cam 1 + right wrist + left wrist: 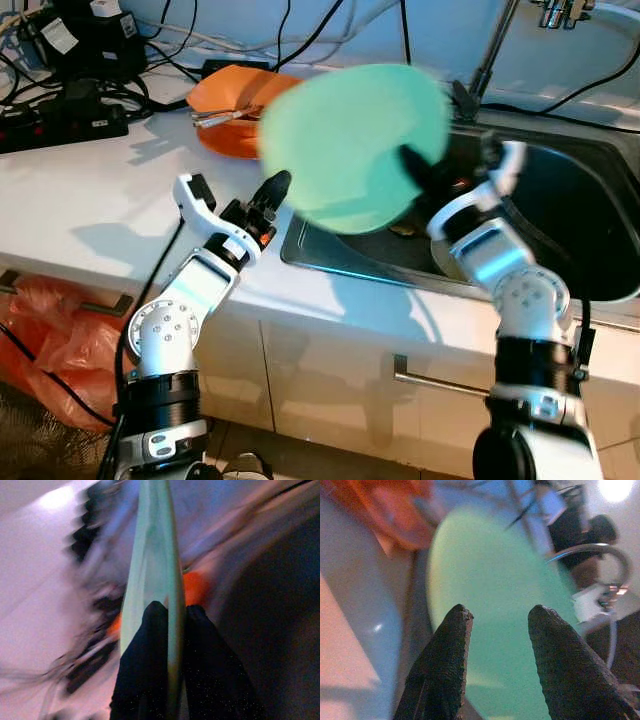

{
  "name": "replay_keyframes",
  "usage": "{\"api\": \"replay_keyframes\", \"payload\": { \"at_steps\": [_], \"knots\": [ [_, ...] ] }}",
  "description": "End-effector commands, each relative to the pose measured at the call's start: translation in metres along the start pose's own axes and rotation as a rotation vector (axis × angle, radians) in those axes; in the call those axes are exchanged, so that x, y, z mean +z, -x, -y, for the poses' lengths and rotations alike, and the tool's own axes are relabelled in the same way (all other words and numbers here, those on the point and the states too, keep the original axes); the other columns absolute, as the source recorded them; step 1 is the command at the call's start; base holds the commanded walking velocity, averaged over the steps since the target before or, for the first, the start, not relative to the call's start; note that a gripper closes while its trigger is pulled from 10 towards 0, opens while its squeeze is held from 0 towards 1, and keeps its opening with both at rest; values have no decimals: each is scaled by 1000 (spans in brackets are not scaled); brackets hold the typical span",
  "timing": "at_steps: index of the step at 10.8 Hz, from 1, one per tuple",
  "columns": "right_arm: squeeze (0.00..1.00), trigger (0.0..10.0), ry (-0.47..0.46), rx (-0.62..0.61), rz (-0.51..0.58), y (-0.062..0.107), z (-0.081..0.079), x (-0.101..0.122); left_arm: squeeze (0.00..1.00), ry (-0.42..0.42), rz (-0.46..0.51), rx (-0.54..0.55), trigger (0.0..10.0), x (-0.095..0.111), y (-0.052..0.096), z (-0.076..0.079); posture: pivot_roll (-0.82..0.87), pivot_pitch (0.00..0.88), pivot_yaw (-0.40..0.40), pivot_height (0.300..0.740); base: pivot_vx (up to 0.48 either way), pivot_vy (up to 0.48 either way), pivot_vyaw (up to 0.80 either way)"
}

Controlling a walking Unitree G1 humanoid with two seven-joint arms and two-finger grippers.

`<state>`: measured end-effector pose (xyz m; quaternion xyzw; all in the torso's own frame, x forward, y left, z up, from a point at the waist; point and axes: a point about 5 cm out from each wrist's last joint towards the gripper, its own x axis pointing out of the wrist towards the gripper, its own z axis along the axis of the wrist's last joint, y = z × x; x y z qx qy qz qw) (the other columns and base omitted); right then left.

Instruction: Kitchen organization

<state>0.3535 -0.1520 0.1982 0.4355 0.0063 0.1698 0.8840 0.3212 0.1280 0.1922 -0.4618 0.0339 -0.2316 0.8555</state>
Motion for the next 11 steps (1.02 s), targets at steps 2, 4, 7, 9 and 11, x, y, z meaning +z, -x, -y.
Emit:
{"api": "replay_keyframes", "payload": {
  "at_steps": [2,4,7,9,11],
  "knots": [
    [0,0,-6,-82,112,1,12,20,1000,-30,-1,-24,10000,2,0,6,98,65,-18,740,0,0,0],
    [0,0,-22,-186,199,3,29,35,1000,-58,-3,-14,10000,3,1,4,99,58,-15,740,0,0,0],
    [0,0,176,-426,109,8,60,31,1000,-148,-40,19,10000,1,1,2,99,56,-14,740,0,0,0],
    [0,0,301,-476,-7,5,66,17,1000,-212,-62,28,10000,0,0,2,99,56,-14,740,0,0,0],
    [0,0,405,-619,-67,13,87,11,1000,-290,-92,57,10000,-3,3,-1,111,62,-12,740,0,0,0]
  ]
}}
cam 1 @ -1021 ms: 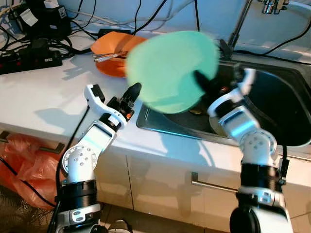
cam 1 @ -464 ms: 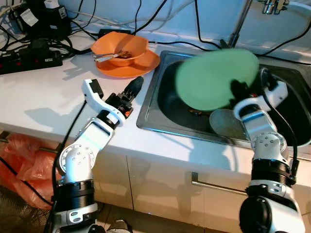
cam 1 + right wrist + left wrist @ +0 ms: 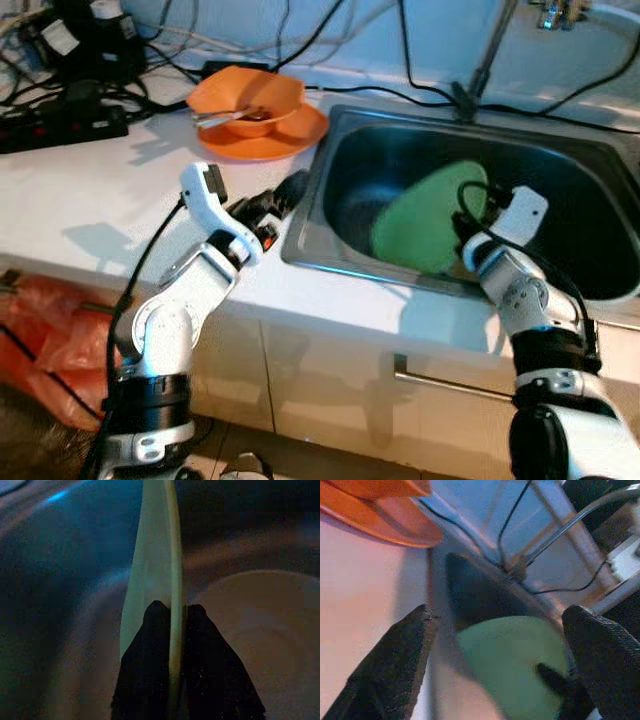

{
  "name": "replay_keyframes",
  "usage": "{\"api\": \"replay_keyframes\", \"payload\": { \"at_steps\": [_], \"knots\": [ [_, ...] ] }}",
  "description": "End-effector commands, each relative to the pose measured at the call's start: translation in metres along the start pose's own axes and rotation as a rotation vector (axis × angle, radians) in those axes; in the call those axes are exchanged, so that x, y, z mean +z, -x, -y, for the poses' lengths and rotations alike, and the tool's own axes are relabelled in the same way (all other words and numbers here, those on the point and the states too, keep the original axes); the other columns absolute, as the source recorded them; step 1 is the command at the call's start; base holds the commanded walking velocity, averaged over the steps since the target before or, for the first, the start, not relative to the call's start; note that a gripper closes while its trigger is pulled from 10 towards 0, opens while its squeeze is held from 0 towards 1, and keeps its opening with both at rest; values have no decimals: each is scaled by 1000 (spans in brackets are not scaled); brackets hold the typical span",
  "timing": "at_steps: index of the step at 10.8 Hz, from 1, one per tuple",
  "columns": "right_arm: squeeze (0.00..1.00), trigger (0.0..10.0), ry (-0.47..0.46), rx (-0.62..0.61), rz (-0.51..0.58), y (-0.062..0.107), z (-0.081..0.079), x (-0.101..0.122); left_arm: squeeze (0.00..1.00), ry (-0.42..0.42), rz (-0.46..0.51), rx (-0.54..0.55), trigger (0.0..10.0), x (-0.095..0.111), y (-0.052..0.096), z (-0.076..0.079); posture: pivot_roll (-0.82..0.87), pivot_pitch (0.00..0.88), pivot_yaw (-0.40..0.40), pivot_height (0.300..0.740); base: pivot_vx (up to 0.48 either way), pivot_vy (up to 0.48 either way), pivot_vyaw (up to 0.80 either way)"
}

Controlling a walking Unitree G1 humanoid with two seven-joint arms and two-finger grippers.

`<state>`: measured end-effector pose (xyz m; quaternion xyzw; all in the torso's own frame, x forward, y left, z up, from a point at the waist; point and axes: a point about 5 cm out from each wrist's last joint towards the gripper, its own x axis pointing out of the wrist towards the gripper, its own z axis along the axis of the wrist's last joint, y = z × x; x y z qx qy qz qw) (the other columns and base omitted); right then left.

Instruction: Kitchen organization

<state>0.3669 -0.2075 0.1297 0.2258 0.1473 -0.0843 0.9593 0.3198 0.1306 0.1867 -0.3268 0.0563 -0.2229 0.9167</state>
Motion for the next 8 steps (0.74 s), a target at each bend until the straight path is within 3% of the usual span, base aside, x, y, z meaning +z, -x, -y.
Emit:
{"api": "replay_keyframes", "payload": {
  "at_steps": [1,2,3,4,5,6,7,8],
  "knots": [
    [0,0,24,-40,35,-1,7,10,1000,-46,-17,-6,10000,-1,0,4,111,62,-12,740,0,0,0],
    [0,235,90,-84,40,-1,12,10,208,-260,-148,29,10000,-13,2,-3,109,64,-13,740,0,0,0],
    [0,235,110,-93,36,-1,13,9,208,-312,-182,26,10000,-15,3,-4,109,64,-13,740,0,0,0],
    [0,2196,126,-106,29,-1,15,7,0,-361,-199,23,10000,-16,3,-4,110,65,-14,740,0,0,0],
    [0,1176,175,-143,12,-1,20,2,0,-426,-224,15,10000,-18,5,-5,110,67,-15,740,0,0,0],
    [0,6824,212,-179,-9,-1,25,0,0,-445,-228,14,10000,-20,5,-6,110,67,-16,740,0,0,0],
    [0,10000,254,-217,-26,-1,32,-1,0,-481,-238,7,10000,-21,6,-6,110,66,-18,740,0,0,0],
    [0,10000,283,-232,-39,-1,36,-2,0,-490,-244,-3,10000,-22,6,-5,110,65,-19,740,0,0,0]
  ]
}}
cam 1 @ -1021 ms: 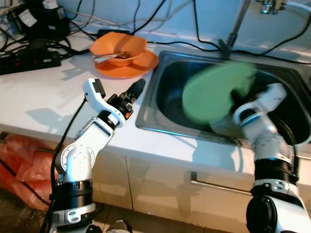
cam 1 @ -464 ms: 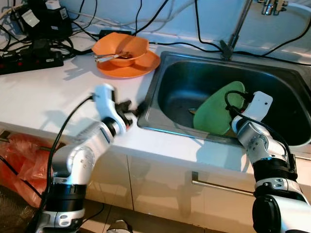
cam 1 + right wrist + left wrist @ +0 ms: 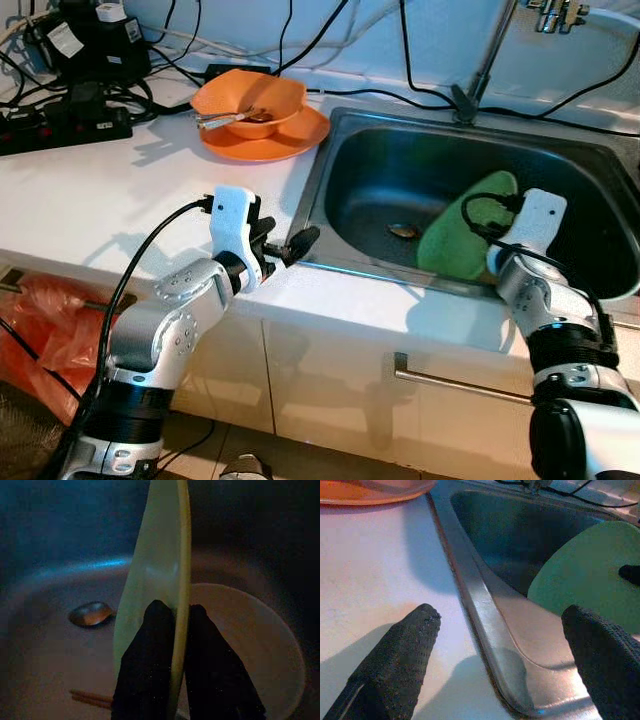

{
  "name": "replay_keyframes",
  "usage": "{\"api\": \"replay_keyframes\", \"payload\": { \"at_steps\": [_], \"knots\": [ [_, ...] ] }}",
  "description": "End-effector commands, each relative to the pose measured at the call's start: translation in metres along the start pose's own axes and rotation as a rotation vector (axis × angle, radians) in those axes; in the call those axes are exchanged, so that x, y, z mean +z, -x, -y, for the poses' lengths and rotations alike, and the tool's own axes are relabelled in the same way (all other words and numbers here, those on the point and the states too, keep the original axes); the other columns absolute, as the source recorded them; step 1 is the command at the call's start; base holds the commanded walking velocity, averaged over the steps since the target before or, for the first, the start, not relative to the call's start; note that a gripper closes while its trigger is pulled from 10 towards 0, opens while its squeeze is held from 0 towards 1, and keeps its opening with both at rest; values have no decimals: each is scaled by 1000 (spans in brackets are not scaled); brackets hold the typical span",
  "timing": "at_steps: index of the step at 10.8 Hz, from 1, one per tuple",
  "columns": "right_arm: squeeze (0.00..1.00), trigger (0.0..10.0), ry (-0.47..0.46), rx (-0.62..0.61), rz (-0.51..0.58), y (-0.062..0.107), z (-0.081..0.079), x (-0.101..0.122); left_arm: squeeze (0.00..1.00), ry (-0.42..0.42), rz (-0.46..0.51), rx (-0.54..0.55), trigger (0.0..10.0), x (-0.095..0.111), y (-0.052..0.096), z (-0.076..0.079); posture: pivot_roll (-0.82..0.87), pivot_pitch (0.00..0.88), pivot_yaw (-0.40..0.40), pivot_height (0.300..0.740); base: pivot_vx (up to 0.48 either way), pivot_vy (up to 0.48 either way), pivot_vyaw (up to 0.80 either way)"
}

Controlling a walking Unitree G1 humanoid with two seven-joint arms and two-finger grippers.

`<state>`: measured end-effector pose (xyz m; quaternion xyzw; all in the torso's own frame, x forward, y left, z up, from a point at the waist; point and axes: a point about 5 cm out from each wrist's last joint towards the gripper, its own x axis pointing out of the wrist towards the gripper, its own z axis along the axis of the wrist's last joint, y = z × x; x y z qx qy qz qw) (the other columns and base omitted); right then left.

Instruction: Kitchen organization

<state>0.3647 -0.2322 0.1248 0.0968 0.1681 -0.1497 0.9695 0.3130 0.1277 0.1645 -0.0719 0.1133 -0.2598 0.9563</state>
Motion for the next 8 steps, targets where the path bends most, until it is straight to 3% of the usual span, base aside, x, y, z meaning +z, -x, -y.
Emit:
{"api": "replay_keyframes", "payload": {
  "at_steps": [1,2,5,8],
  "knots": [
    [945,10000,53,-54,-62,-1,10,-12,0,-26,1,-32,10000,0,0,6,109,64,-20,740,0,0,0],
    [1000,10000,51,-56,-64,-1,10,-13,0,-44,-3,-42,10000,0,0,7,109,64,-19,740,0,0,0],
    [1000,10000,54,-91,-70,-2,13,-15,0,-82,9,-31,10000,2,0,4,111,63,-18,740,0,0,0],
    [1000,10000,114,-145,10,-1,19,-4,0,-137,109,52,10000,21,-2,-7,109,62,-17,740,0,0,0]
  ]
}}
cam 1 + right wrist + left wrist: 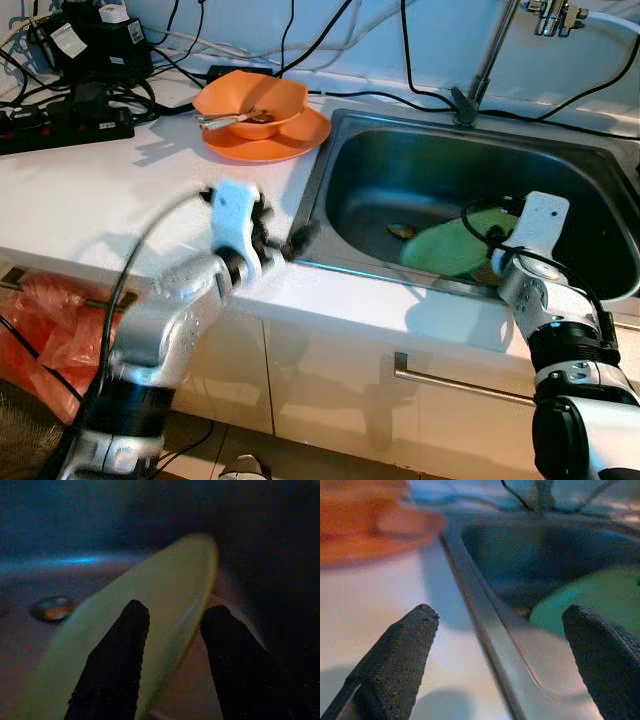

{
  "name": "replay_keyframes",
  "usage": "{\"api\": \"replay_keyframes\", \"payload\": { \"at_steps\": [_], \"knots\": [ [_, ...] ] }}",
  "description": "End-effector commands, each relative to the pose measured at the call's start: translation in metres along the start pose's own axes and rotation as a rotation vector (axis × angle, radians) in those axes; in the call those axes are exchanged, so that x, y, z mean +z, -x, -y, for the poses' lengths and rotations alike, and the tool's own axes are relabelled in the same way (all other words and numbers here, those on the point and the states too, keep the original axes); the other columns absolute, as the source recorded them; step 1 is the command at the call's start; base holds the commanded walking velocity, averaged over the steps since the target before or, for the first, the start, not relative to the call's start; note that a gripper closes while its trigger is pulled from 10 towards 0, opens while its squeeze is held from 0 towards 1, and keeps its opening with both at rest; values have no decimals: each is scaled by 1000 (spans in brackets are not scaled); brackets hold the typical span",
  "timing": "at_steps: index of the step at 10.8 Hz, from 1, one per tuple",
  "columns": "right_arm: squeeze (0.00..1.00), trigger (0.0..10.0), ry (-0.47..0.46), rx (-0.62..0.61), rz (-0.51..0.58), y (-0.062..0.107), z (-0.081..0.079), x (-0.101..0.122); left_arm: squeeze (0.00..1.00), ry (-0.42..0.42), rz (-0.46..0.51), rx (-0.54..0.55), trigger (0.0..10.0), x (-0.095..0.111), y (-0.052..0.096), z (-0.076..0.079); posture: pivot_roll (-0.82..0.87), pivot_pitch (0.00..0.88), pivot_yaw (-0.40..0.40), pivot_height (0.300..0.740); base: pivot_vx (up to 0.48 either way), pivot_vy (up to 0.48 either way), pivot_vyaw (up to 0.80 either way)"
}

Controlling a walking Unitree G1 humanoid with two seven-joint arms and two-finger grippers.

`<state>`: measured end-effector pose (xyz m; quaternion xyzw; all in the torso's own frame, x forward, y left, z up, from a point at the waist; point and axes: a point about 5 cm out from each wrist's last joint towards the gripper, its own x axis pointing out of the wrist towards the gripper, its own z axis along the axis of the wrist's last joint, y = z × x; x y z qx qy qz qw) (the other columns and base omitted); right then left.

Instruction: Kitchen organization

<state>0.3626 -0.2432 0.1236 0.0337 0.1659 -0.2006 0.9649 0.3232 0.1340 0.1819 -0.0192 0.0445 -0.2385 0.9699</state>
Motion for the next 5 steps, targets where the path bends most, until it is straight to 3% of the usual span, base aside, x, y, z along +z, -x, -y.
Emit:
{"api": "replay_keyframes", "payload": {
  "at_steps": [1,5],
  "knots": [
    [1000,10000,38,-40,35,0,9,3,0,-26,24,39,10000,5,-1,-7,109,60,-16,740,0,0,0],
    [1000,10000,111,-72,224,5,7,32,0,-54,73,102,10000,10,-1,-16,110,57,-16,740,0,0,0]
  ]
}}
